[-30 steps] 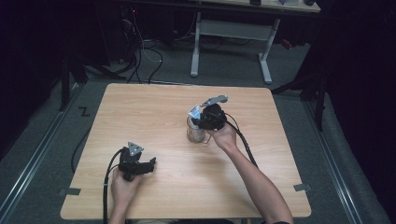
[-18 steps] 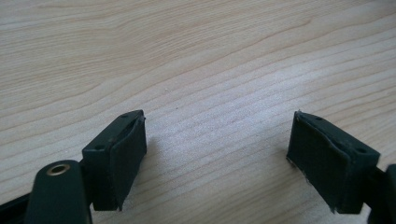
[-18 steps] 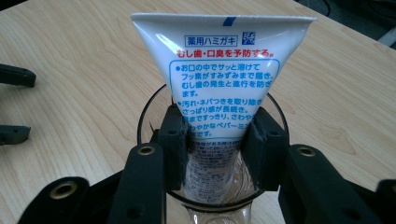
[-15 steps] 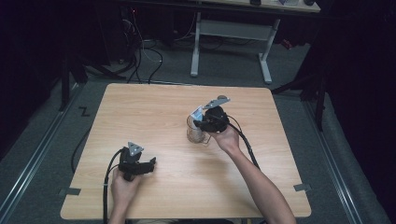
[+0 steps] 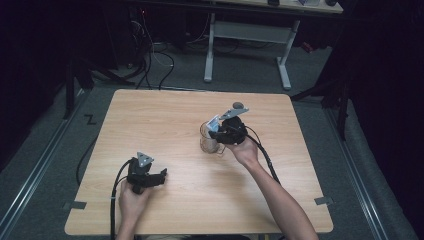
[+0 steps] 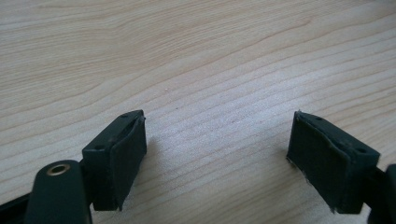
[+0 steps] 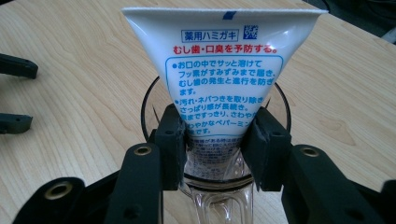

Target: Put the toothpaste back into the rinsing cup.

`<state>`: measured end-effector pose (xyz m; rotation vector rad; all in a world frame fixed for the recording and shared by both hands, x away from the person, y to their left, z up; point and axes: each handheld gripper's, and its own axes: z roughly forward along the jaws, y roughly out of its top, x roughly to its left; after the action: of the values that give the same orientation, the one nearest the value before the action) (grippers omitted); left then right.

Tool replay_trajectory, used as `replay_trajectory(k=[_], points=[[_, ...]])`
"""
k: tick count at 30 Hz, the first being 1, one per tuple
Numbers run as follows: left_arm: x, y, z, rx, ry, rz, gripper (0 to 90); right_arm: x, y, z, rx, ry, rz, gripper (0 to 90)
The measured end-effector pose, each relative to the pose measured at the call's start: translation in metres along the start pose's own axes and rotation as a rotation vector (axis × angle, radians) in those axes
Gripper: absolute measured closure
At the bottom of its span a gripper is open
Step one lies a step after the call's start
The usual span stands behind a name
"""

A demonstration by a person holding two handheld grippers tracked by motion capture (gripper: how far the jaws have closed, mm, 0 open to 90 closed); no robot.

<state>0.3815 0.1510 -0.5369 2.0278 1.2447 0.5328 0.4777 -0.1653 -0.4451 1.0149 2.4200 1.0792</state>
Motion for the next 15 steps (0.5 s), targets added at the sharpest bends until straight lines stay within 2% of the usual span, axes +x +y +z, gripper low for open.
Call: replay_trajectory(k=[10, 15], points=[[0.0000, 0.0000, 0.0000, 0.000, 0.000, 0.000, 19.6, 0.0011, -0.0019, -0.0027, -0.020, -0.006, 0.005, 55.2], [-0.0001, 0.0001, 0.0001, 0.000, 0.000, 0.000, 19.6, 0.0006, -0.0018, -0.0056, -0.031, 0.006, 0.019, 49.1]])
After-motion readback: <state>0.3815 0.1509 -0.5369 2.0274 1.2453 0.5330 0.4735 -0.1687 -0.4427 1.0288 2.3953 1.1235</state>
